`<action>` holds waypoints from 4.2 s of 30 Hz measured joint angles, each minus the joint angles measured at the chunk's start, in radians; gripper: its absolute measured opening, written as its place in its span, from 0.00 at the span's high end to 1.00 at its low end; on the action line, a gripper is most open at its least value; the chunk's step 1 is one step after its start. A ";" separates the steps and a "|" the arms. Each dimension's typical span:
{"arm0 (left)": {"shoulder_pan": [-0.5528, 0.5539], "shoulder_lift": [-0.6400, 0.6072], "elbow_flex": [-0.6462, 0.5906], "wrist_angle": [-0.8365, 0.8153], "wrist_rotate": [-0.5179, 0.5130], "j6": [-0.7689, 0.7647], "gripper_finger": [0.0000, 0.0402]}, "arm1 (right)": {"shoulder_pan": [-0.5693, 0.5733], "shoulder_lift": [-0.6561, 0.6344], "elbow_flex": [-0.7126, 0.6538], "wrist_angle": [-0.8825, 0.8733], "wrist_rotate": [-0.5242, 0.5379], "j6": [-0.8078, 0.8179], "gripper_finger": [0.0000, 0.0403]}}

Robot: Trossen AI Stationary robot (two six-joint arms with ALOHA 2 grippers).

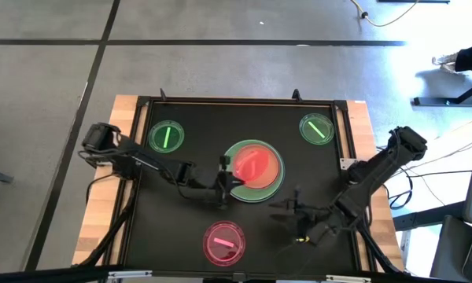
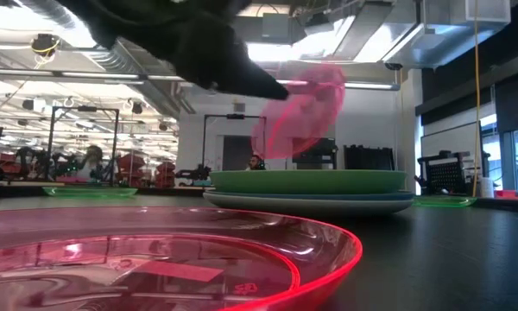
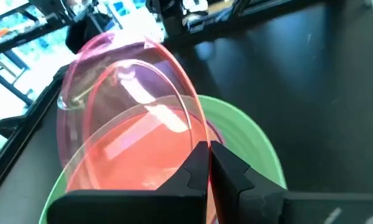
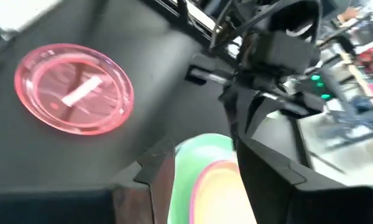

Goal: Stack plastic plates
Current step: Stack the small red plate on the small orange plate, then stack the small green plate on the small red plate

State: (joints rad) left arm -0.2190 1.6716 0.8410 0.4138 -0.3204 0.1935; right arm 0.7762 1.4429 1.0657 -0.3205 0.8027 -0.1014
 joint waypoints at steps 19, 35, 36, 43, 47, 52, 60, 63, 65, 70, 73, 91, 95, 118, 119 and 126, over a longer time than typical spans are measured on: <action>0.031 0.121 0.130 -0.152 0.046 -0.121 0.97 | -0.008 -0.186 -0.202 -0.442 0.246 0.516 0.59; -0.001 0.027 0.130 -0.266 0.051 -0.142 0.70 | -0.356 -0.399 -0.464 -0.422 0.220 0.803 0.59; -0.007 0.011 0.130 -0.288 0.050 -0.154 0.70 | -0.387 -0.393 -0.470 -0.417 0.205 0.806 0.59; -0.053 -0.031 0.130 -0.352 0.049 -0.209 0.69 | -0.618 -0.359 -0.547 -0.331 0.109 0.831 0.59; -0.067 -0.031 0.130 -0.356 0.049 -0.210 0.69 | -0.737 -0.346 -0.614 -0.259 0.053 0.828 0.59; -0.062 -0.031 0.130 -0.355 0.048 -0.210 0.69 | -0.858 -0.345 -0.692 -0.124 -0.038 0.770 0.59; -0.061 -0.031 0.130 -0.354 0.049 -0.210 0.69 | -1.053 -0.345 -0.754 0.106 -0.206 0.611 0.59; -0.061 -0.031 0.130 -0.354 0.048 -0.210 0.69 | -1.111 -0.345 -0.754 0.117 -0.246 0.567 0.59; -0.061 -0.031 0.130 -0.354 0.049 -0.210 0.69 | -1.138 -0.345 -0.754 0.120 -0.274 0.553 0.59; -0.061 -0.031 0.130 -0.354 0.049 -0.210 0.69 | -1.166 -0.334 -0.754 0.125 -0.295 0.525 0.59; -0.061 -0.031 0.130 -0.354 0.048 -0.210 0.69 | -1.171 -0.306 -0.754 0.147 -0.294 0.512 0.59; -0.061 -0.031 0.130 -0.354 0.048 -0.210 0.69 | -1.169 -0.144 -0.753 0.226 -0.227 0.463 0.96; -0.061 -0.031 0.130 -0.353 0.048 -0.209 0.69 | -1.169 -0.144 -0.753 0.239 -0.222 0.421 0.98; -0.061 -0.030 0.129 -0.353 0.048 -0.212 0.69 | -0.620 -0.288 -0.493 0.276 -0.220 0.270 1.00; -0.061 -0.030 0.129 -0.351 0.048 -0.213 0.69 | -0.597 -0.288 -0.487 0.286 -0.219 0.252 1.00; -0.061 -0.030 0.129 -0.349 0.023 -0.214 0.69 | -0.492 -0.267 -0.482 0.450 -0.285 0.166 1.00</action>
State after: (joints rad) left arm -0.2802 1.6417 0.9703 0.0648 -0.2976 -0.0200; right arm 0.2844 1.1761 0.5835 0.1294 0.5175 0.0643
